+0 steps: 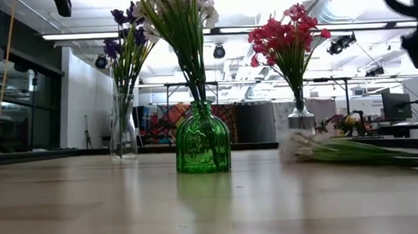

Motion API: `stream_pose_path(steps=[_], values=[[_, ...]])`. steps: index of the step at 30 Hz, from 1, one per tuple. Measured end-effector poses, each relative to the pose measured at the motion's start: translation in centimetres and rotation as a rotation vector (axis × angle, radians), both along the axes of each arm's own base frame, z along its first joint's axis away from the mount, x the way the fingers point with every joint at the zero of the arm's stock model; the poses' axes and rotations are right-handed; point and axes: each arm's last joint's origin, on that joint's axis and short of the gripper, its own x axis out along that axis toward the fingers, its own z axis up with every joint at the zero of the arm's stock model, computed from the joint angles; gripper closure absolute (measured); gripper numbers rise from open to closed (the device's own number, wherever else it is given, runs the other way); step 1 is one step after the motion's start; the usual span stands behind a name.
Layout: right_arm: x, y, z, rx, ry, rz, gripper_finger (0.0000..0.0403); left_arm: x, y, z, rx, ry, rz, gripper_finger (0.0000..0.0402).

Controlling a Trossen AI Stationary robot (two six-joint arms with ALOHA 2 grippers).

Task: Sort flowers into vase by color
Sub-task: Put the white flowers into the green flower vase

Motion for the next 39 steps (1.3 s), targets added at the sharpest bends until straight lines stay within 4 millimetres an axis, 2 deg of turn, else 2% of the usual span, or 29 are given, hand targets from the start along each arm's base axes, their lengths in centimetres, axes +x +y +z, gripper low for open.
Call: stream_pose_path(steps=[3, 10, 17, 20, 24, 28, 31, 34, 39], values=[[-0.3, 0.8, -0.1, 0.004, -0.025, 0.059, 0.0403, 0.0, 0.0, 0.0, 0.0, 0.0, 0.001, 0.0204], [0.2, -0.8, -0.3, -0.08, 0.019, 0.118, 0.0403, 0.0, 0.0, 0.0, -0.002, 0.0, 0.004, 0.0204], [0.9, -0.4, 1.4, -0.038, 0.049, 0.277, 0.0395, 0.0, -0.1, 0.0, -0.026, -0.011, -0.031, 0.0204], [1.1, -0.2, 2.4, -0.053, 0.055, 0.375, 0.0362, 0.0, -0.1, 0.0, -0.026, -0.01, -0.032, 0.0204], [1.3, -0.4, 2.8, -0.08, 0.072, 0.448, 0.0286, 0.1, -0.1, 0.0, -0.024, -0.008, -0.032, 0.0204], [1.3, -0.9, 2.6, -0.094, 0.086, 0.45, 0.0208, 0.1, -0.1, 0.0, -0.017, -0.006, -0.031, 0.0204], [2.2, -1.4, 2.7, -0.113, 0.032, 0.454, 0.0168, 0.1, -0.1, 0.0, -0.017, -0.007, -0.032, 0.0204], [3.5, -2.3, 2.6, -0.138, -0.017, 0.466, 0.0152, 0.1, -0.1, 0.0, -0.019, -0.007, -0.032, 0.0204], [5.0, -4.1, 1.4, -0.182, 0.023, 0.445, 0.0152, 0.1, -0.1, 0.0, -0.025, -0.009, -0.033, 0.0204]])
